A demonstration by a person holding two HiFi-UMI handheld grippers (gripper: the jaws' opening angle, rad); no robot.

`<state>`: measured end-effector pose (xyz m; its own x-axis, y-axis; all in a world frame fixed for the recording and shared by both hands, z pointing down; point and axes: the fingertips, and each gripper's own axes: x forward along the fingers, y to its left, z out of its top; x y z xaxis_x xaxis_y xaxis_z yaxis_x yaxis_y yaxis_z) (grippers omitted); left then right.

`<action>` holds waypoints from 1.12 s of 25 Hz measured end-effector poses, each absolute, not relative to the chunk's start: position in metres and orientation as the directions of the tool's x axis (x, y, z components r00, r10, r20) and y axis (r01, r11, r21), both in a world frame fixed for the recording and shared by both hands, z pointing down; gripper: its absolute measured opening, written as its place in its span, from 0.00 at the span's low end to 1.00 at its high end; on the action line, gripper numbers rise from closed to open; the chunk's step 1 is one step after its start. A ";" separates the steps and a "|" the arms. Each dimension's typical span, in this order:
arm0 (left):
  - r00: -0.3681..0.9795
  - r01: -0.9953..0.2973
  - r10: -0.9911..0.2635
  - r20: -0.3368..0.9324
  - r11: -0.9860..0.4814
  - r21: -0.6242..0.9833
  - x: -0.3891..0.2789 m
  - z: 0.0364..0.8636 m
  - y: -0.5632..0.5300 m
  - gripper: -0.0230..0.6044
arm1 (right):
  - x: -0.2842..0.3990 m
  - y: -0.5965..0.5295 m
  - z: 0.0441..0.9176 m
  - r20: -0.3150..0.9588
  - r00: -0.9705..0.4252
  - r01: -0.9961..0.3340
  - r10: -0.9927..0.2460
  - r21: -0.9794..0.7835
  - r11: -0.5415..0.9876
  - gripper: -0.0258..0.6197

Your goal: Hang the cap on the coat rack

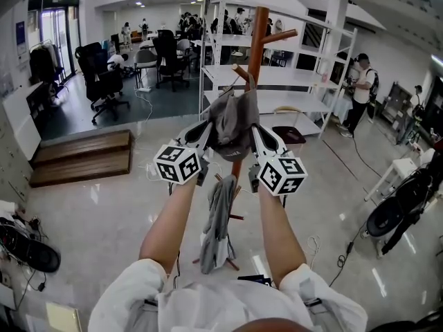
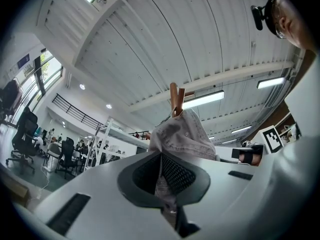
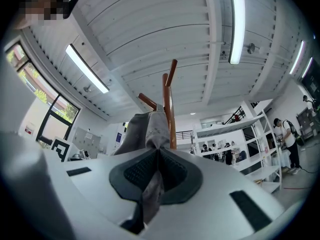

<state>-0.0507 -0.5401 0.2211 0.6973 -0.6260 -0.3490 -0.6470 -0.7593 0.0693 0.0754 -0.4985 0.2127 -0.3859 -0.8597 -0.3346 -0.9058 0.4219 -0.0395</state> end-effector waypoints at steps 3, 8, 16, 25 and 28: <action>0.706 -0.641 -0.621 -0.340 -0.765 0.067 -0.047 0.224 -0.538 0.07 | 0.079 -0.498 0.215 -0.335 -0.376 -0.909 -0.864 -0.046 0.414 0.08; 0.712 -0.637 -0.619 -0.331 -0.768 0.066 -0.042 0.229 -0.536 0.07 | 0.083 -0.498 0.218 -0.333 -0.374 -0.909 -0.865 -0.052 0.413 0.08; 0.694 -0.649 -0.624 -0.360 -0.758 0.063 -0.051 0.223 -0.529 0.09 | 0.088 -0.486 0.211 -0.367 -0.369 -0.915 -0.854 -0.018 0.403 0.09; 0.661 -0.677 -0.632 -0.405 -0.735 0.044 -0.082 0.228 -0.503 0.11 | 0.108 -0.452 0.220 -0.410 -0.365 -0.918 -0.835 0.008 0.398 0.09; 0.648 -0.685 -0.642 -0.410 -0.727 0.054 -0.095 0.239 -0.491 0.11 | 0.113 -0.442 0.240 -0.386 -0.365 -0.921 -0.847 0.017 0.389 0.09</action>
